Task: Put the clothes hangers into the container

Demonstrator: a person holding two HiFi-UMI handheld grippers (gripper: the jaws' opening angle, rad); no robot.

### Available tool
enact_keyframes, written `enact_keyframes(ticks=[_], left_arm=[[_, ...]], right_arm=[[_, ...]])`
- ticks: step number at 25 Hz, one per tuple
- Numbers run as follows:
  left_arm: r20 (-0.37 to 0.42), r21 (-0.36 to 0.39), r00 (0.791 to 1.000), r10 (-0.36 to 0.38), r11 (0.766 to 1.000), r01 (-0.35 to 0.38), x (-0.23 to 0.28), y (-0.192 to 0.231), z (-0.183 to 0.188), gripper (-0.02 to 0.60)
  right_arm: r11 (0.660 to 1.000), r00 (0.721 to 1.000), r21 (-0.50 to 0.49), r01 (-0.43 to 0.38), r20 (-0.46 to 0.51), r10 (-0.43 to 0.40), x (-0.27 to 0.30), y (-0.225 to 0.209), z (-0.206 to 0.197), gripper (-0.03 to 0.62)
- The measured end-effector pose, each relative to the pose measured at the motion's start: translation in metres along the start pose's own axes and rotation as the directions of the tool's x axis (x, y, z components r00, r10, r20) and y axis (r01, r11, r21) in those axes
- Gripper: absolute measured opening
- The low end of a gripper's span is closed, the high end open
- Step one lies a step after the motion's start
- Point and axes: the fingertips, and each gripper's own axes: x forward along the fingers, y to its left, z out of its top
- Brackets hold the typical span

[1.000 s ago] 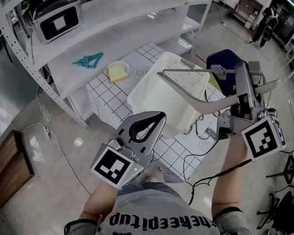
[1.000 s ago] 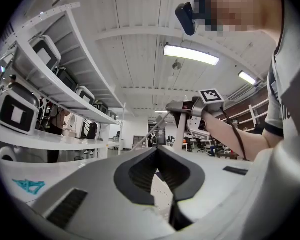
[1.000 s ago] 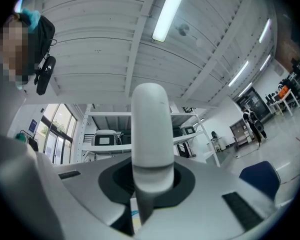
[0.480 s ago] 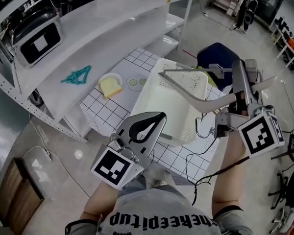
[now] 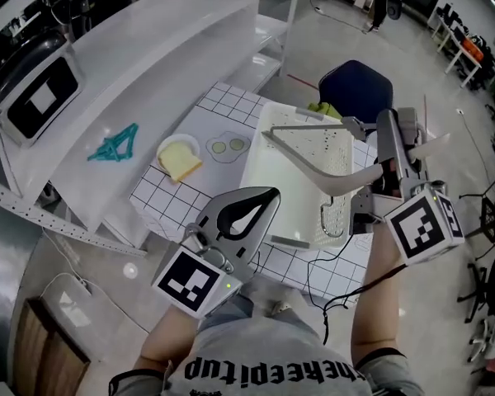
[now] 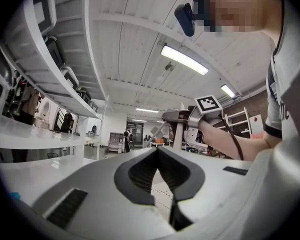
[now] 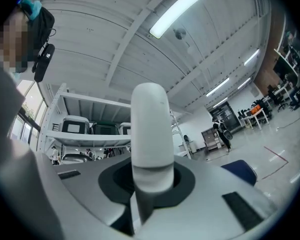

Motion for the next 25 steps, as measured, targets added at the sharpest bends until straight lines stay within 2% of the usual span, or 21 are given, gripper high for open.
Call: enact_keyframes(ticks=[14,25], left_arm=[[-0.021,-0.009,0.992,-0.127,0.992,0.127,0.007,0.024,-0.013,0.020],[-0.043,-0.032,0.983,-0.180,0.983,0.178,0.018,0.042,-0.022,0.020]], right_arm=[[0.986,0.987,-0.046,0.163,-0.007,-0.164,-0.004,-0.010,-0.045,0.048],[0.969,0.968,-0.032,0.244,-0.051,-0.246,0.002,-0.026,-0.077,0.049]])
